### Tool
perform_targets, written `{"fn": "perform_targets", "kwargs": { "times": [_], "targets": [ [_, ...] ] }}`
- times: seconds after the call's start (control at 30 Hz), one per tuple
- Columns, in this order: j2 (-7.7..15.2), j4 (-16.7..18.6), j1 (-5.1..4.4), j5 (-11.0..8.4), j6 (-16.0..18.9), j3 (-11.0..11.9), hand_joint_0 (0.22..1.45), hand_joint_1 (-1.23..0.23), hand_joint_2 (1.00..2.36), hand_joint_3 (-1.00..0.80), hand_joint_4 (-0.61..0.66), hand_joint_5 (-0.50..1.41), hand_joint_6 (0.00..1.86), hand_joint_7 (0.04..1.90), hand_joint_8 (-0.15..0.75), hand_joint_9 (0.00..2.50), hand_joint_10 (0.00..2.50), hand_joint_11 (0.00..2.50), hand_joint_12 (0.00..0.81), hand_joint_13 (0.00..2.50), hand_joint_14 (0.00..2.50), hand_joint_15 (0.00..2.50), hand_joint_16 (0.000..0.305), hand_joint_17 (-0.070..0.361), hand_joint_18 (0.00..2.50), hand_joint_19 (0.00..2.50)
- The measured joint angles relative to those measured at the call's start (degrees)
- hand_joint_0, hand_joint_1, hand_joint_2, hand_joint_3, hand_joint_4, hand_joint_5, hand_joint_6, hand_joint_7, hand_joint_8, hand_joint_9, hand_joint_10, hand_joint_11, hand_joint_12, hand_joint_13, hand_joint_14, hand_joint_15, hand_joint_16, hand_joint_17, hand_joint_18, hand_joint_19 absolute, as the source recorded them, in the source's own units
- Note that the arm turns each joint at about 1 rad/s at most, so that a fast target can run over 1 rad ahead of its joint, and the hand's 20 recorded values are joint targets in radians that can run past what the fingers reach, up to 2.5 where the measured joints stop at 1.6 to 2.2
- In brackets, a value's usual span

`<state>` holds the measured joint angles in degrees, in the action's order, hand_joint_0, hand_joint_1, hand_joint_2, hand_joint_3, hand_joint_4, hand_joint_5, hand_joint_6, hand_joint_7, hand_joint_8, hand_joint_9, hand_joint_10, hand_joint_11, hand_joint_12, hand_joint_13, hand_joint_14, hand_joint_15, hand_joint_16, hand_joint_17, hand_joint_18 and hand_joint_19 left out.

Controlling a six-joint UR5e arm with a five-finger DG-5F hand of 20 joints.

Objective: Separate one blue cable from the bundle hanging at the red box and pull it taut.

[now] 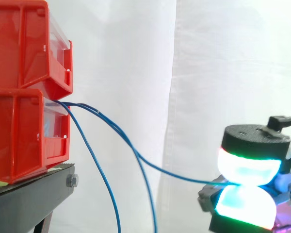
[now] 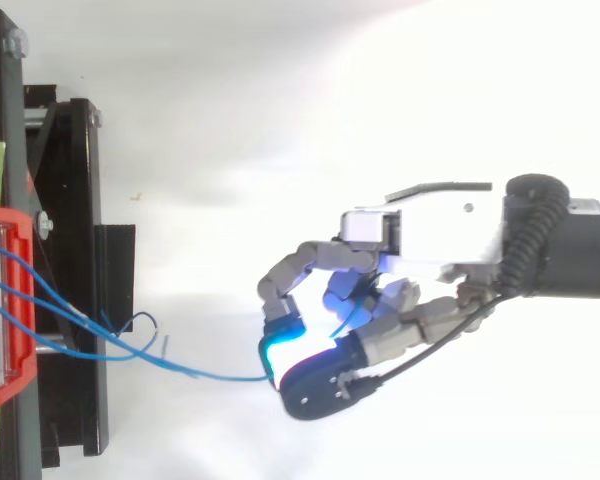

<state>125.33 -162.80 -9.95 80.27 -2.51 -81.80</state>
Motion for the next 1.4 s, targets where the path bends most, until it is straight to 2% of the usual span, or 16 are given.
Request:
{"fn": "perform_targets", "kwargs": {
  "times": [0.13, 0.27, 0.4, 0.67, 0.93, 1.4],
  "targets": [
    [-2.1, 1.9, -0.07, -2.69, 0.2, -3.0, 0.71, -0.78, 1.03, -0.04, -0.14, -0.18, 0.89, 1.42, 0.322, 1.05, 2.03, 1.71, 0.381, 0.98, 2.50, 1.51, 0.043, 0.097, 1.43, 1.49],
    [-2.7, 2.4, 0.14, -4.22, 0.9, -3.9, 0.71, -0.78, 1.03, -0.04, -0.15, -0.18, 0.89, 1.42, 0.314, 1.05, 2.03, 1.69, 0.381, 0.97, 2.50, 1.50, 0.044, 0.098, 1.43, 1.49],
    [-3.0, 2.2, 0.51, -4.43, 1.7, -4.0, 0.71, -0.78, 1.03, -0.05, -0.14, -0.18, 0.89, 1.43, 0.321, 1.05, 2.03, 1.69, 0.380, 0.98, 2.50, 1.49, 0.043, 0.098, 1.44, 1.49],
    [-3.4, 2.0, 2.22, -4.98, 3.2, -4.2, 0.71, -0.78, 1.03, -0.05, -0.14, -0.18, 0.89, 1.43, 0.322, 1.06, 2.02, 1.72, 0.381, 0.98, 2.50, 1.51, 0.043, 0.098, 1.44, 1.49],
    [-3.4, 2.5, 1.91, -6.95, 2.2, -4.2, 0.71, -0.78, 1.03, -0.05, -0.15, -0.18, 0.89, 1.43, 0.321, 1.05, 2.03, 1.69, 0.381, 0.98, 2.50, 1.51, 0.044, 0.099, 1.44, 1.48],
    [-3.4, 2.5, 1.80, -7.15, 1.1, -4.2, 0.71, -0.78, 1.03, -0.05, -0.14, -0.18, 0.89, 1.42, 0.316, 1.07, 2.00, 1.71, 0.378, 0.97, 2.50, 1.53, 0.044, 0.099, 1.42, 1.47]
  ]
}}
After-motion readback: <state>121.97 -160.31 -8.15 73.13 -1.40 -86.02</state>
